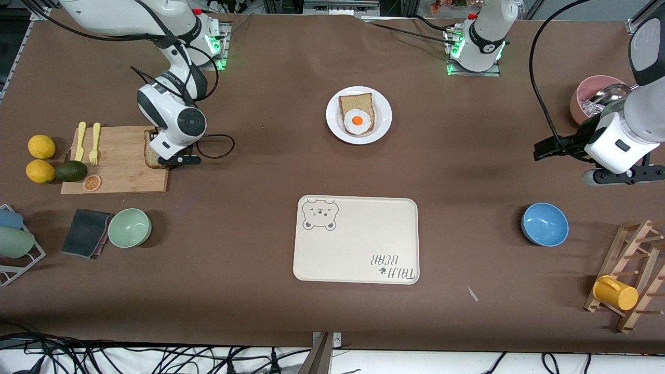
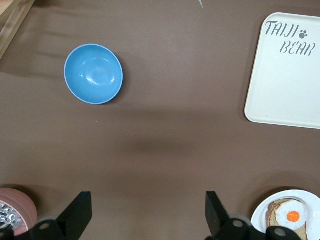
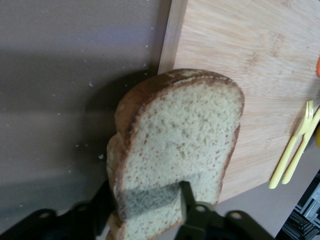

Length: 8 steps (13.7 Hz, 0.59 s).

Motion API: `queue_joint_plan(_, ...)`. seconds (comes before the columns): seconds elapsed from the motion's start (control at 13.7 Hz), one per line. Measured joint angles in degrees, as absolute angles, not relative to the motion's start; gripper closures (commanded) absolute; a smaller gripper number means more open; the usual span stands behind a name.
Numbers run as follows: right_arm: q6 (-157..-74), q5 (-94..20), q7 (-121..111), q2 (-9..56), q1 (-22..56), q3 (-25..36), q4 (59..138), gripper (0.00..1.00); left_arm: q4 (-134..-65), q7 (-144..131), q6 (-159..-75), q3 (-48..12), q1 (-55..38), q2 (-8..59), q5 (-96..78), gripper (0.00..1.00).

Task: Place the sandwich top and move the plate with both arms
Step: 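Grasp the bread slice with the right gripper and lift it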

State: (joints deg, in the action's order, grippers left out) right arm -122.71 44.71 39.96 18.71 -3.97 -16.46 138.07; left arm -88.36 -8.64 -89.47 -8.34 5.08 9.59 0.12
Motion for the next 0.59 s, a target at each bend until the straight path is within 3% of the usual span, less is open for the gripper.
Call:
queue_joint_plan(0.15, -122.6, 44.7, 40.0, 18.6, -4.0, -16.4, 137.9, 0.98, -88.3, -8.6, -89.5, -8.3, 5.2, 9.6, 0.1, 0.0)
queue_joint_plan(0.59, -120.7, 43.0, 36.6, 13.2, -4.1, -17.5, 136.4, 1.0, -88.3, -8.6, -89.5, -8.3, 5.3, 9.6, 0.1, 0.0)
